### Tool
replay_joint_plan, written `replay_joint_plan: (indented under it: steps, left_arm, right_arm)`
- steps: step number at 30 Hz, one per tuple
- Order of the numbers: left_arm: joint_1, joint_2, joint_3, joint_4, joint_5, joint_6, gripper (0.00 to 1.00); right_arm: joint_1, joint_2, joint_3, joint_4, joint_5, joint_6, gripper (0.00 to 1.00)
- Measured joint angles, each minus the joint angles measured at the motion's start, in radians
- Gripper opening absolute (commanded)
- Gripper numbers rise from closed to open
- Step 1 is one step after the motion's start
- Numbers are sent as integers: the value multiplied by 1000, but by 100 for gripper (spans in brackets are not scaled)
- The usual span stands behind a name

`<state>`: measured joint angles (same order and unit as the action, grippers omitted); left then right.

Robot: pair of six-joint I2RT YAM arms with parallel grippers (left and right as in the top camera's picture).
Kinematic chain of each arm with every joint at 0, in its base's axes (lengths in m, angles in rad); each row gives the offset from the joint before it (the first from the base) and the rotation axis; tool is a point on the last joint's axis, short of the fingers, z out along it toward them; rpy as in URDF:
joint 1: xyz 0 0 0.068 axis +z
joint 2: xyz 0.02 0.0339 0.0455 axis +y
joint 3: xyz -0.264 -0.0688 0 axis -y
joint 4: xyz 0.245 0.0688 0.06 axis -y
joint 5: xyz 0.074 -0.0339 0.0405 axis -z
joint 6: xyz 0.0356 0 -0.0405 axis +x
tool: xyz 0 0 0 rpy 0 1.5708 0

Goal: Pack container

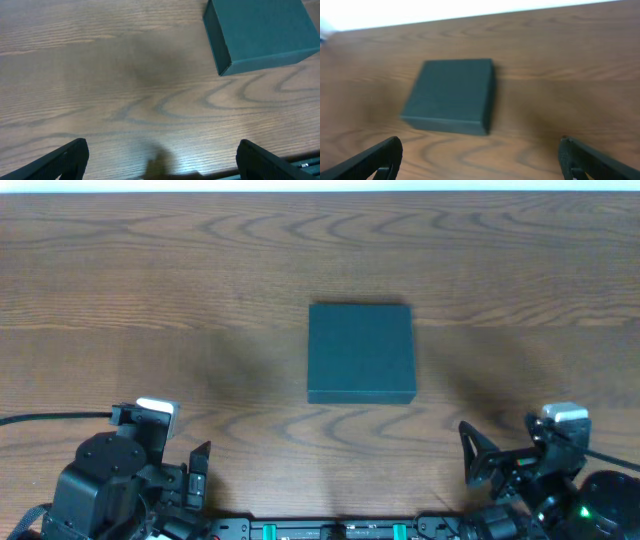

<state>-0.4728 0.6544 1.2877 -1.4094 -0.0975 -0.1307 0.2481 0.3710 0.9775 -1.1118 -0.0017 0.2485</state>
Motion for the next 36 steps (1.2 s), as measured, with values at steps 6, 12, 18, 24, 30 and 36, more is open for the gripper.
replay_joint_plan:
  steps: [6, 12, 18, 24, 30, 36]
  left_arm:
    - [0, 0, -1, 0, 0, 0, 95]
    - [0, 0, -1, 0, -1, 0, 95]
    - [0, 0, -2, 0, -1, 0, 95]
    - [0, 0, -2, 0, -1, 0, 95]
    - [0, 0, -2, 0, -1, 0, 95]
    - [0, 0, -2, 0, -1, 0, 95]
  right_arm:
    - [0, -112, -173, 57, 72, -24, 99]
    - [-8, -319, -371, 76, 89, -27, 99]
    - [-48, -356, -494, 73, 92, -27, 99]
    - [-56, -357, -579, 65, 93, -30, 99]
    - [-56, -356, -612, 29, 85, -31, 99]
    - [-55, -356, -612, 29, 80, -77, 99]
